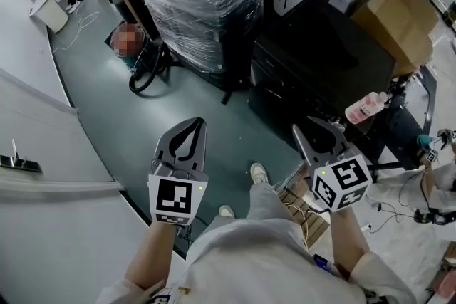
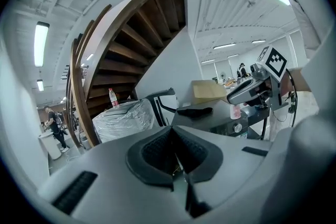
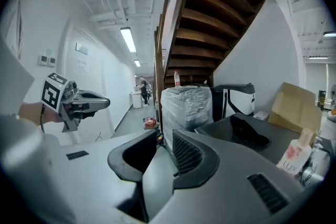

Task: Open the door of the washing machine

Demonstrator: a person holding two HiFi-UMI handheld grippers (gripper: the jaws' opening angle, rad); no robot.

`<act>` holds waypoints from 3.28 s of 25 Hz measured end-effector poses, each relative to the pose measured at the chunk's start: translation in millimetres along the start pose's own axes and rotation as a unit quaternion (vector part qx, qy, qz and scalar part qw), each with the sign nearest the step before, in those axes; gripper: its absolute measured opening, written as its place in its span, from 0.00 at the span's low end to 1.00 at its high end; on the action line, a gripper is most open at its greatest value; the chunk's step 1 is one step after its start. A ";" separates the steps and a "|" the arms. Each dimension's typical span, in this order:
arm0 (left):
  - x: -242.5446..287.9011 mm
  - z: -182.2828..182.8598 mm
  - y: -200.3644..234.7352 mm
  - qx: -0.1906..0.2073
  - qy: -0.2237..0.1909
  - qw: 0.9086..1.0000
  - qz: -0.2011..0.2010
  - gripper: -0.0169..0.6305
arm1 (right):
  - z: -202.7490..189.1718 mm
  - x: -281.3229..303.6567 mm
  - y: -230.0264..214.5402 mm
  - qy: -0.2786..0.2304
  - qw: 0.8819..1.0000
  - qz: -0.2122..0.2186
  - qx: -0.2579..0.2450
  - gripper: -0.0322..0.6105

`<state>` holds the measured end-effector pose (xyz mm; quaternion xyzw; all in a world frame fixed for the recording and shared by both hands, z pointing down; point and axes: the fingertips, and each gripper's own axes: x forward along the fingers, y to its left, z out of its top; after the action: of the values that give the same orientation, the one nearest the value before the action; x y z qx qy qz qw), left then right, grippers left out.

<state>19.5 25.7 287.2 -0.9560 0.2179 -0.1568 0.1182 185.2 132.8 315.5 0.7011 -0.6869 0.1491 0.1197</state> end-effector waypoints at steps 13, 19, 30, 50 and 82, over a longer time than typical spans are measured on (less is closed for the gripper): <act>101.2 -72.6 14.3 -0.046 0.128 0.989 0.054 0.06 | -108.6 136.3 -114.8 0.158 0.987 0.036 0.014 0.29; 120.3 -115.9 5.5 -0.074 0.185 0.977 0.072 0.06 | -169.1 178.0 -141.2 0.221 0.974 0.046 0.024 0.32; 135.3 -176.9 -4.3 -0.100 0.237 0.965 0.050 0.06 | -256.3 224.5 -165.7 0.315 0.949 0.004 0.014 0.36; 167.3 -247.6 3.6 -0.150 0.259 0.954 -0.027 0.06 | -311.1 248.7 -191.7 0.393 0.912 -0.095 -0.069 0.34; 81.0 -327.3 6.1 -0.209 0.309 0.928 0.019 0.06 | -331.1 257.1 -93.5 0.420 0.894 -0.118 0.100 0.29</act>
<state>-28.4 -68.0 607.6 -0.8589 0.2900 -0.3931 -0.1543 266.9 20.3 721.8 0.6569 -0.4666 0.4824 0.3436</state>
